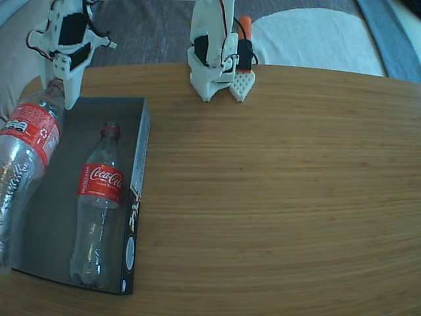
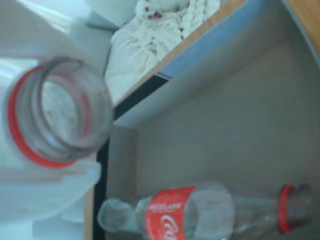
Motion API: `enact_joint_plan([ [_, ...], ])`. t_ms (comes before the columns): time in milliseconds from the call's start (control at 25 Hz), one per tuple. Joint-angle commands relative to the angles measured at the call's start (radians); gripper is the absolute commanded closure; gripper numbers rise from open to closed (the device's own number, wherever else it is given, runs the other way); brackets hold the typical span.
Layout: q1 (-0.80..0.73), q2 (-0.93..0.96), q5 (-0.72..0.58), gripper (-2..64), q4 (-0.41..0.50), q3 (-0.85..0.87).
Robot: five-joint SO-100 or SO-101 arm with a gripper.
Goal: Grasp the bottles and put them in the box.
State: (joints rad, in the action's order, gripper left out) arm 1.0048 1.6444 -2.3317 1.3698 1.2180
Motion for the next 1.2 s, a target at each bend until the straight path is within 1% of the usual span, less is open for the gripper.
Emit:
enact_joint_plan([
  [0, 0.037, 0.054, -0.101, 61.8, -0.003, -0.017],
  [120, 0.069, 0.054, -0.184, 61.8, -0.008, 0.005],
  [280, 0.101, 0.052, -0.25, 61.8, -0.012, 0.017],
  [480, 0.117, 0.037, -0.264, 61.8, -0.006, 0.018],
  [600, 0.135, 0.041, -0.264, 61.8, -0.023, 0.071],
  [720, 0.138, 0.054, -0.264, 61.8, -0.086, 0.158],
  [880, 0.138, 0.054, -0.262, 61.8, -0.175, 0.233],
  [1160, 0.138, 0.052, -0.262, 61.8, -0.353, 0.374],
])
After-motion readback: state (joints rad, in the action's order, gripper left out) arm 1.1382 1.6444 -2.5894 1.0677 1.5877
